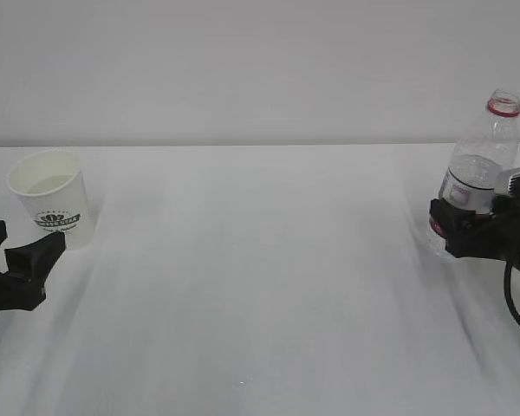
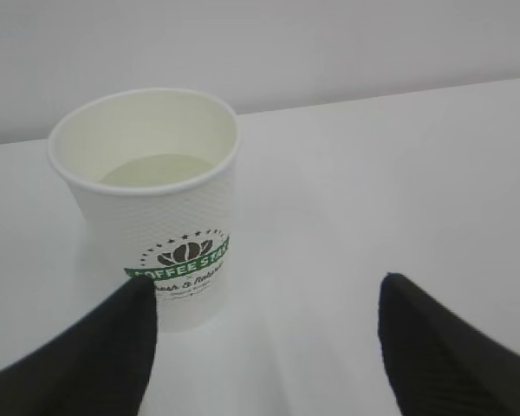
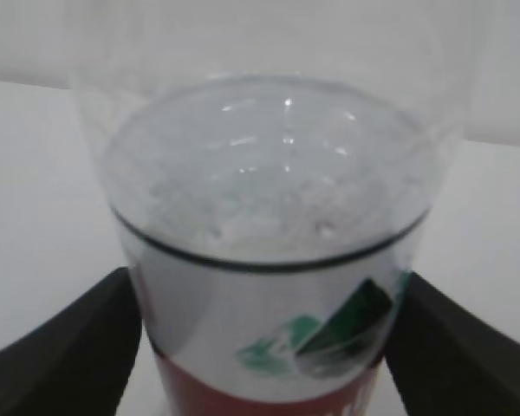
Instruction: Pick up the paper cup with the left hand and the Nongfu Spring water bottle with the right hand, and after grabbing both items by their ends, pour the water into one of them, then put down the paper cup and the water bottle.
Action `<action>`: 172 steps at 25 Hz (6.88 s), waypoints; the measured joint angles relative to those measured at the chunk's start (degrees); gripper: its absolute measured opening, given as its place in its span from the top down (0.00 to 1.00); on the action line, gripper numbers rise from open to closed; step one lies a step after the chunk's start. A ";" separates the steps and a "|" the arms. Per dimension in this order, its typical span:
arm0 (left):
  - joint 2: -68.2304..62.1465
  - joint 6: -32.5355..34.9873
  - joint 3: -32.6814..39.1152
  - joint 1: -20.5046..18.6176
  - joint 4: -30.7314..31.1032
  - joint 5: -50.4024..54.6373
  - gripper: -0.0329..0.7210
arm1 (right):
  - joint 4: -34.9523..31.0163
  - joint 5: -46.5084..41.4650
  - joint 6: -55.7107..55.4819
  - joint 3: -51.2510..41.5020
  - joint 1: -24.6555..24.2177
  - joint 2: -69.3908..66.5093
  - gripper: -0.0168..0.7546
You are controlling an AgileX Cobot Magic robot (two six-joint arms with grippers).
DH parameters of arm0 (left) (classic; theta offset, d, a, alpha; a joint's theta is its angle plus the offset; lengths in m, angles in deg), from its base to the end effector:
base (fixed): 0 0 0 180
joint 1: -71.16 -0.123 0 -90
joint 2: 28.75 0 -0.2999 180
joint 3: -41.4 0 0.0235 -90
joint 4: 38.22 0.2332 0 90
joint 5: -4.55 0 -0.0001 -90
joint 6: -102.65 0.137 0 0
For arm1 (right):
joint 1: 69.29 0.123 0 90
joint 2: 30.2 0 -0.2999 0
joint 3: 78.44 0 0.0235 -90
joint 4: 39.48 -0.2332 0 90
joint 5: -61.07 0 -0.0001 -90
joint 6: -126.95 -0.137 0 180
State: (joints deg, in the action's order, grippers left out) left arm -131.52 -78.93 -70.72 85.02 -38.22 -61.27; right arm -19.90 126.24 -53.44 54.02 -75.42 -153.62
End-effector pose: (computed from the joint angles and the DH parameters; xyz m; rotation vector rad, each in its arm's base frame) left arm 0.2522 -0.0622 0.1540 0.1961 1.8232 -0.1896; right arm 0.3522 0.0041 0.1082 -0.2439 1.8405 0.1163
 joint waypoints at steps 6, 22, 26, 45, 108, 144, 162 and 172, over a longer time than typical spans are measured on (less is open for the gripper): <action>0.00 0.00 0.00 0.00 -2.26 0.00 0.19 | -0.48 0.13 -0.91 -2.63 0.00 0.00 0.15; 1.76 0.00 1.89 0.00 -7.27 0.00 0.19 | -2.36 0.38 -1.05 -11.29 0.00 11.69 0.18; 5.48 0.00 1.89 0.00 -8.11 0.00 0.19 | -2.43 0.49 -1.05 -11.77 0.00 13.41 0.19; 18.88 0.00 2.21 0.00 -10.62 2.01 0.19 | -1.99 -7.36 -3.54 -12.59 0.00 31.04 0.21; 70.92 15.28 -14.83 -6.61 -8.74 73.66 0.29 | 31.64 -43.41 -36.90 -13.32 0.00 76.21 0.21; 85.36 10.81 -19.49 -6.95 -7.73 100.24 0.35 | 43.18 -47.52 -48.03 -13.32 0.00 81.44 0.21; 86.26 6.11 -24.08 -6.95 -2.41 108.42 0.35 | 62.02 -47.31 -67.77 -13.32 0.00 85.05 0.21; 88.88 6.01 -24.12 -6.95 -4.91 110.41 0.35 | 67.77 -46.66 -76.79 -13.32 0.00 89.73 0.21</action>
State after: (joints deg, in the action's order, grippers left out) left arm -42.64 -72.91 -94.83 78.06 -43.13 49.15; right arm 47.87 79.58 -130.23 40.69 -75.42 -63.89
